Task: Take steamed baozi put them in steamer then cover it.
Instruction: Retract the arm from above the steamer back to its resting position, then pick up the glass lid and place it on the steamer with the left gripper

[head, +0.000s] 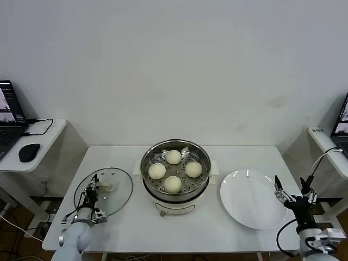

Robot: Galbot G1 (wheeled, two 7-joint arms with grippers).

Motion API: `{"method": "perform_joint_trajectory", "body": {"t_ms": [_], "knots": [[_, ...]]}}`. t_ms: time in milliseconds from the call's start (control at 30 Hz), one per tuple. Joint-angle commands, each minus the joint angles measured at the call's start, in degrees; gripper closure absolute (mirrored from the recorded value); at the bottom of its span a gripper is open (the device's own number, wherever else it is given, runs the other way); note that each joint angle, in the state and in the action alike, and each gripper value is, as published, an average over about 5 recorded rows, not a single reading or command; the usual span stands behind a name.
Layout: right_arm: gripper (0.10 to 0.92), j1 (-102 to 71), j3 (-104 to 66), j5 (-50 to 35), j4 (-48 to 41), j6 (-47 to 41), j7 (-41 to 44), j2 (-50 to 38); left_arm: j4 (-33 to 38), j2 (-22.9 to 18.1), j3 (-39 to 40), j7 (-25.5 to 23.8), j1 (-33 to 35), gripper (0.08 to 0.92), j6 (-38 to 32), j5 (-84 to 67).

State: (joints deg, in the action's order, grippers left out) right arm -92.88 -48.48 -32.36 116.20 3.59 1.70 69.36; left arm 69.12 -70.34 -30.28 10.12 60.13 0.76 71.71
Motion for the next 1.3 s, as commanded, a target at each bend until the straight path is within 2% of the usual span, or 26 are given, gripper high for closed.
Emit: {"method": "perform_joint_trajectory", "body": {"t_ms": [33,167,233,333,467,633,767,933,1133,1300], "knots": [[0.203,-0.2,0.0,0.4,0.4,-0.1,0.0,0.1,-0.3,0.8,-0.3,0.4,0.2,0.649,-0.9,-0.4],[0.203,0.0,0.2,0.4,0.8,-0.3,0.0,0.2,3.0,1.4,-1.2,-0.1,1.6,0.761,-0.6,-0.6],[0.202,0.0,0.2,0.4,1.1,-0.6,-0.1,0.2,7.0,1.8,-1.7,-1.2,3.2,0.815,0.1,-1.0],[0.203,0.1,0.3,0.2,1.7,-1.5,-0.2,0.1,14.7,2.1,-2.7,-3.8,5.8,0.850,2.1,-2.2],[0.203,0.7,0.6,0.3,2.3,-2.9,-0.6,0.2,22.8,2.0,-3.5,-6.3,8.6,0.850,5.1,-3.3],[0.202,1.4,1.0,0.1,2.3,-3.4,-0.9,0.4,28.7,1.3,-4.7,-7.3,10.5,0.850,8.2,-3.0],[0.203,2.0,1.4,-0.1,2.3,-3.5,-1.0,0.2,35.8,1.7,-5.2,-10.3,13.3,0.850,11.4,-2.7],[0.202,3.2,2.0,-0.3,1.7,-3.9,-1.2,-0.3,46.5,2.6,-2.4,-14.2,17.3,0.850,20.7,0.3],[0.203,4.2,3.0,0.9,0.8,-4.7,-1.4,0.0,54.5,1.1,3.0,-23.3,14.5,0.850,30.4,8.3],[0.202,4.4,3.3,3.0,0.3,-6.0,-1.3,0.5,54.0,-2.6,7.1,-24.9,11.3,0.850,31.7,11.1]]}}
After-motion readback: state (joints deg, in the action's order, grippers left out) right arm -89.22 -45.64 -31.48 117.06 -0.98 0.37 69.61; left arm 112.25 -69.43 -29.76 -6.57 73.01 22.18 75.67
